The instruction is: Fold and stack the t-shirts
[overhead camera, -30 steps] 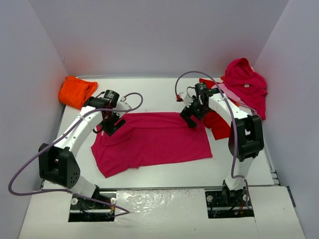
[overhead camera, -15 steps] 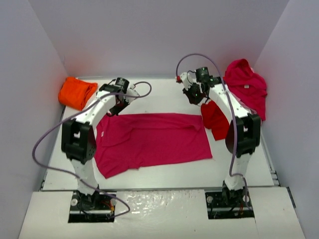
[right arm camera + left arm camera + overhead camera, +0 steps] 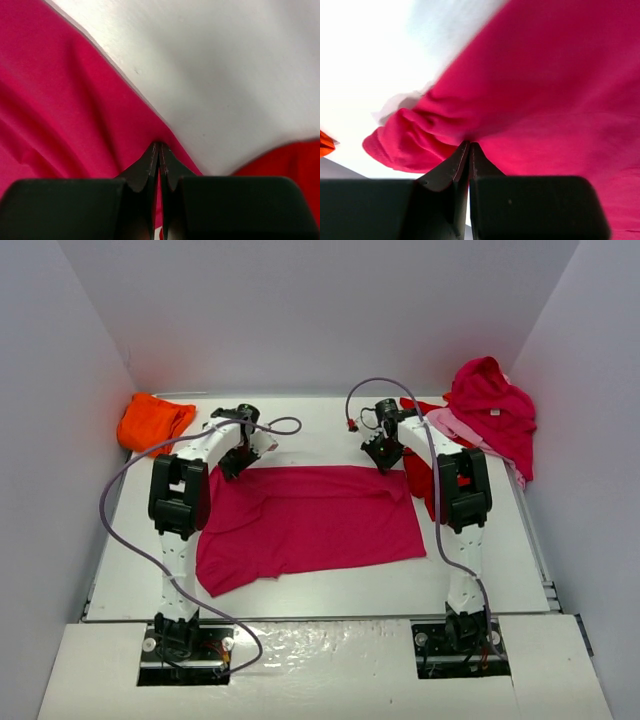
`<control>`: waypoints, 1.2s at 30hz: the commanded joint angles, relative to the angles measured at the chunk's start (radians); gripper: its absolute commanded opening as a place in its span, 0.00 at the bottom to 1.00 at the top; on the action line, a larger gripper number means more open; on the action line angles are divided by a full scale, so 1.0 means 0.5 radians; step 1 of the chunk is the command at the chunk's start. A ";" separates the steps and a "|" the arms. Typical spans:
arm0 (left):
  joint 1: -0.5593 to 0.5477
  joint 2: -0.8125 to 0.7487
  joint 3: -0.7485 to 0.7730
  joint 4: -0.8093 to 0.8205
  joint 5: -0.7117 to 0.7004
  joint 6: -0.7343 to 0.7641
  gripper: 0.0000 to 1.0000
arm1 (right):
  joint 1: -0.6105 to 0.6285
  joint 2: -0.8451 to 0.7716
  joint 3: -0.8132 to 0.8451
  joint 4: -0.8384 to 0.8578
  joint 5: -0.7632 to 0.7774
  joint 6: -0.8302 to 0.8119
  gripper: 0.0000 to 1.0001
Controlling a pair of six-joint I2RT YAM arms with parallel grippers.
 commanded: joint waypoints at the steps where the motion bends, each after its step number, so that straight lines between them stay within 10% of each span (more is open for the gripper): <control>1: 0.229 0.098 0.223 -0.160 0.005 -0.004 0.00 | 0.018 0.062 0.078 -0.066 0.346 -0.003 0.00; 13: 0.361 0.403 0.541 -0.169 -0.067 -0.043 0.00 | 0.052 0.395 0.516 0.446 1.368 -0.172 0.00; 36: 0.288 -0.167 0.027 -0.159 0.052 0.030 0.00 | 0.395 -0.370 -0.310 -0.009 0.652 0.210 0.00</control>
